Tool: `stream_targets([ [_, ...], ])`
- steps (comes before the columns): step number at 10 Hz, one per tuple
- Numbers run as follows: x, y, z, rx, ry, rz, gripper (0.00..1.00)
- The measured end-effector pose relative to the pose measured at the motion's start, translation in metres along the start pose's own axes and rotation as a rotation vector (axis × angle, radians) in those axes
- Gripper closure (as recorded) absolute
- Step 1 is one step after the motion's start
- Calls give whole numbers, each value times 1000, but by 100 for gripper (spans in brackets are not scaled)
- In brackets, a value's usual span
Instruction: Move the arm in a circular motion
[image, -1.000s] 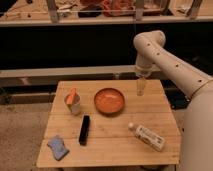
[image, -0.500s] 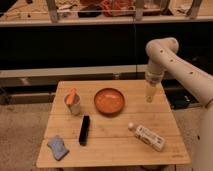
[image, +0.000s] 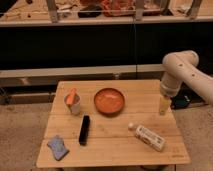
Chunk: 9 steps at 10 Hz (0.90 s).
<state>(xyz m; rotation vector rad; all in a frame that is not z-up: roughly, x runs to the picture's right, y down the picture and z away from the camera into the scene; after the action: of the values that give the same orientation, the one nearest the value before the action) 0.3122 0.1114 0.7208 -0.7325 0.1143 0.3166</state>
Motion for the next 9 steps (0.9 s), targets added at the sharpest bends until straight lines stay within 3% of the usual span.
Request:
stream_targets([
  [3,20,59,3,17,0,-6,20],
  [4,16,83,2,29,2,-30,20],
  [6,-10,113,-1,54,9,-84,20],
  [9,-83,136,-10,84,4,-194,20],
])
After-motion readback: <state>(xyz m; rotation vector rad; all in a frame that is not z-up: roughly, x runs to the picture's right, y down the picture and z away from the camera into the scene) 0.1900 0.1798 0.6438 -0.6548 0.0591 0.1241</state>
